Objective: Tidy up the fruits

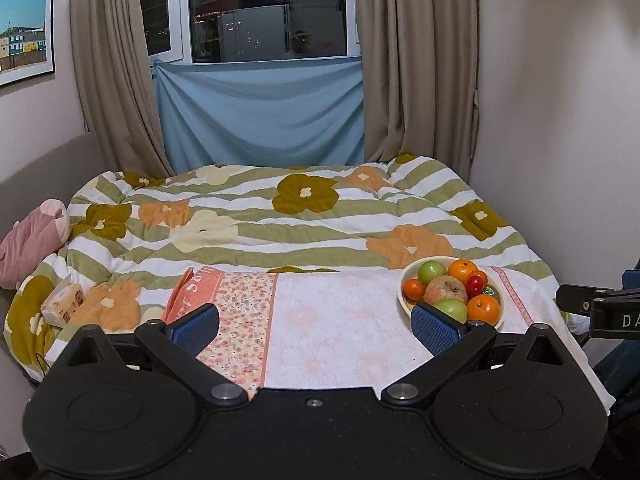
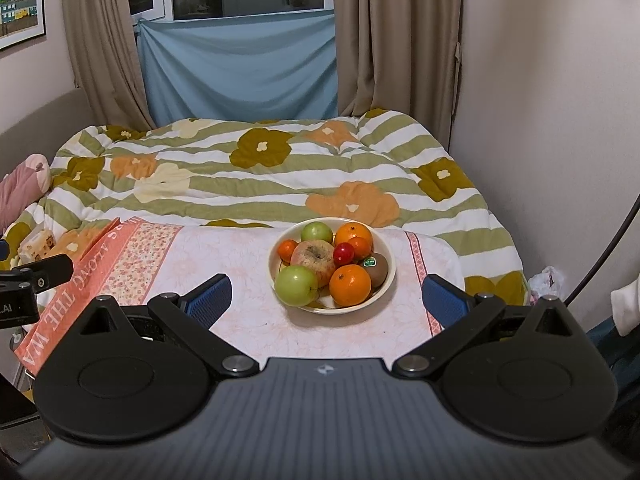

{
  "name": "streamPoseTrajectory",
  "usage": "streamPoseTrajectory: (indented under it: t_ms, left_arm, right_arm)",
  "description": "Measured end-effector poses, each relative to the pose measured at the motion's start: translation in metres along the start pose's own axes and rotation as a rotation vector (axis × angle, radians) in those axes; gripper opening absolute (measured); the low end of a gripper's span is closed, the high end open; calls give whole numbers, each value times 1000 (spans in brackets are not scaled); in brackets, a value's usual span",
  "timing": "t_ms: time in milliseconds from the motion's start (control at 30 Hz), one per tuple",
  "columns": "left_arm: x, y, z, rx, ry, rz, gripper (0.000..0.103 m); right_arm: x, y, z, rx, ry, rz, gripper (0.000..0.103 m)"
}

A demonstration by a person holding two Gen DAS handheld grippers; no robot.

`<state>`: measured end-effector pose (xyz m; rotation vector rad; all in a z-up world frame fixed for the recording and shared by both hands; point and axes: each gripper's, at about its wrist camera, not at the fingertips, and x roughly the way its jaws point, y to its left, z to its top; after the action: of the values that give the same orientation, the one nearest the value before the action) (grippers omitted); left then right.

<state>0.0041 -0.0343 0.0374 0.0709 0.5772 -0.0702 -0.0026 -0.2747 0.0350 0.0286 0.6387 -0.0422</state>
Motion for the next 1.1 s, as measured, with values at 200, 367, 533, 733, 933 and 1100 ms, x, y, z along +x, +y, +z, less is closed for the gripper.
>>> streamPoseTrajectory:
  t_ms: [200, 367, 533, 733, 933, 1100]
  left_arm:
    - [0, -2, -1, 4, 4, 0, 103]
    - [-1, -2, -2, -1, 5, -8, 103]
    - [-2, -1, -3, -3, 5, -13, 103]
    - [-3, -1, -4, -2, 4, -12, 103]
    - [-5, 1, -4, -7, -1, -13, 103]
    - [-8, 3, -3, 2, -5, -13, 103]
  right_arm:
    - [8, -1, -2, 16, 14, -1, 103]
    - [7, -3, -4, 19, 20, -6, 103]
    - [6, -2, -4, 16, 19, -7, 103]
    - [6, -3, -4, 19, 21, -7, 103]
    - [5, -3, -4, 18, 21, -6, 103]
    - [6, -3, -4, 20, 22, -6, 103]
